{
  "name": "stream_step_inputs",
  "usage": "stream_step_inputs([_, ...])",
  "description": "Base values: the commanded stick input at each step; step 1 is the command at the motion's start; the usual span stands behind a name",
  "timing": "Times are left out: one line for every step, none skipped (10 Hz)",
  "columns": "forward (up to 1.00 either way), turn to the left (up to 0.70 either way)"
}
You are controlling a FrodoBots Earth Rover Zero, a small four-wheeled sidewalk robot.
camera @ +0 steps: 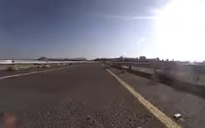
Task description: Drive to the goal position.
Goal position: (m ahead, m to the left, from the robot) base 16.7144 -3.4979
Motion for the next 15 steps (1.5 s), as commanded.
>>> stream_step_inputs([0.70, 0.00])
stream_step_inputs([0.70, 0.00])
stream_step_inputs([0.70, 0.00])
stream_step_inputs([0.70, 0.00])
stream_step_inputs([0.70, 0.00])
stream_step_inputs([0.70, 0.00])
stream_step_inputs([0.70, 0.00])
stream_step_inputs([0.70, 0.00])
stream_step_inputs([0.70, 0.00])
stream_step_inputs([0.70, 0.00])
stream_step_inputs([0.70, 0.00])
stream_step_inputs([0.70, 0.00])
stream_step_inputs([0.70, 0.00])
stream_step_inputs([0.70, 0.00])
stream_step_inputs([0.70, 0.00])
